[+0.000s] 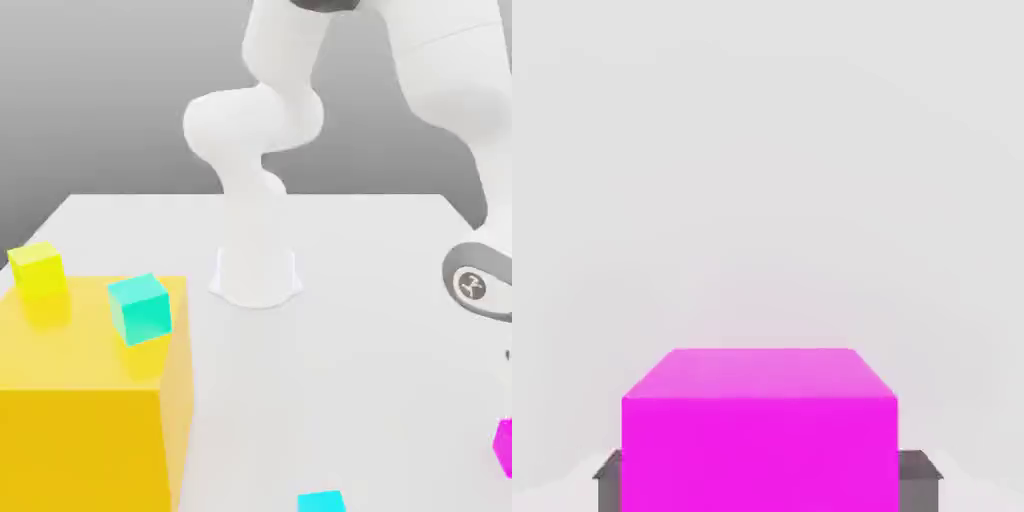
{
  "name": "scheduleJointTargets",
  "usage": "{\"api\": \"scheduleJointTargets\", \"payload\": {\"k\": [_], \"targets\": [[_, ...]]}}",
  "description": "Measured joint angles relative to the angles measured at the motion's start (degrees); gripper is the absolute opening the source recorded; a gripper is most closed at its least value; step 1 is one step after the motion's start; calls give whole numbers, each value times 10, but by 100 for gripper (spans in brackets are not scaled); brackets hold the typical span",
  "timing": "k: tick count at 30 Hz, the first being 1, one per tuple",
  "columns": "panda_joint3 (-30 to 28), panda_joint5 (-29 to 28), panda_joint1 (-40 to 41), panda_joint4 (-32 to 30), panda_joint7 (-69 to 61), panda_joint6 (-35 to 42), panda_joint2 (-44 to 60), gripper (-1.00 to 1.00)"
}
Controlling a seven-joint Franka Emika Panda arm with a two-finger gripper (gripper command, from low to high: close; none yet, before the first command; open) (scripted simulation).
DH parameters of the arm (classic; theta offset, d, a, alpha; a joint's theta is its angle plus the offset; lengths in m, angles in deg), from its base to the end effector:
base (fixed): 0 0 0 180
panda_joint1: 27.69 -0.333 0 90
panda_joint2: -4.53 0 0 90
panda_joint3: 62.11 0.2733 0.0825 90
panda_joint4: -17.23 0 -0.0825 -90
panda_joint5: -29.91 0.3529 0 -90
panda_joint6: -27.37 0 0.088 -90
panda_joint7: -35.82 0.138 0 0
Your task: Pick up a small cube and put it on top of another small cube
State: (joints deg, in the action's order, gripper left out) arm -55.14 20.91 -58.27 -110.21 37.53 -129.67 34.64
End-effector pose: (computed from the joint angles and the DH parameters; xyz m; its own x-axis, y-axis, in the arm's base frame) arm 0.3956 0.3172 0.0968 0.7289 0.6847 -0.0013 0.6847 -0.7289 0.0000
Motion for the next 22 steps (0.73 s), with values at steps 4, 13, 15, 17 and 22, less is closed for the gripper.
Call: {"api": "scheduleJointTargets", "payload": {"k": [4,13,15,17,22], "targets": [[8,5,6,-6,-5,22,-29,-100],[-68,82,119,-39,10,96,-138,-100],[-93,100,149,-41,18,94,-139,-100],[-107,117,174,-37,20,66,-106,-100],[-109,124,181,-35,19,39,-77,100]]}}
